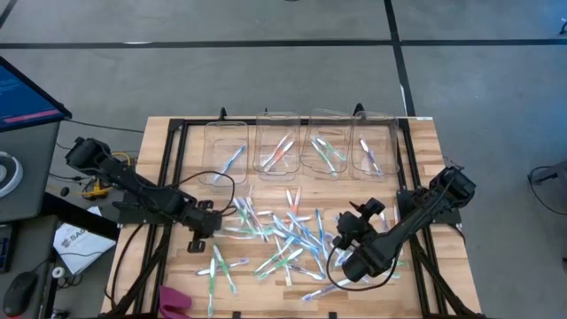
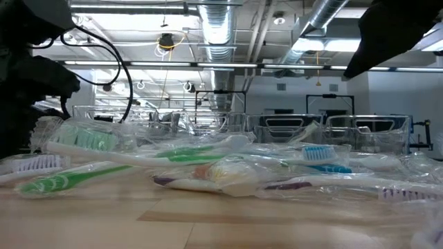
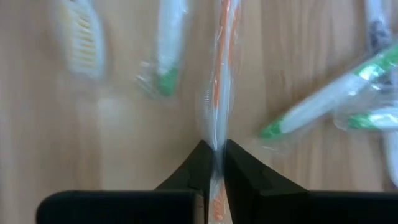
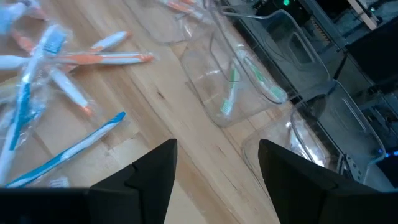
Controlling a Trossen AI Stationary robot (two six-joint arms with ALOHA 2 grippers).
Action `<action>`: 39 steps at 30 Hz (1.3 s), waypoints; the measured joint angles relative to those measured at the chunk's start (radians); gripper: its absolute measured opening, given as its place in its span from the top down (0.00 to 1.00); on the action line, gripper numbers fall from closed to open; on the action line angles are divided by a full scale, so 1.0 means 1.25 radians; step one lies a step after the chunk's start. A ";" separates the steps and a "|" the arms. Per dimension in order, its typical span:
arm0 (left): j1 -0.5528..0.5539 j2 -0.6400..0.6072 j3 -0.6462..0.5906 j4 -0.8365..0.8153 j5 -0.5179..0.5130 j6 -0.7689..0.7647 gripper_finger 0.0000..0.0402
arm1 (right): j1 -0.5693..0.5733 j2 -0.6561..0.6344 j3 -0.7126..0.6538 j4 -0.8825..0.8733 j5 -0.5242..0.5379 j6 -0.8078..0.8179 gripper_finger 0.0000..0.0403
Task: Pick & Place Toothbrushes
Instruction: Put the orange toothbrush into the middle left transparent bin
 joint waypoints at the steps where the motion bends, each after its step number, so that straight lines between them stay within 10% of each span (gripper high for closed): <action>1: -0.003 0.000 0.002 0.000 0.009 -0.007 0.96 | 0.000 0.000 0.000 0.010 0.000 -0.015 0.45; 28: -0.027 0.002 0.244 -0.151 0.013 -0.014 0.97 | 0.000 0.000 0.000 0.037 0.001 -0.066 0.45; 39: 0.037 0.001 0.394 -0.113 -0.342 0.194 0.96 | 0.000 0.000 0.000 0.054 0.001 -0.066 0.45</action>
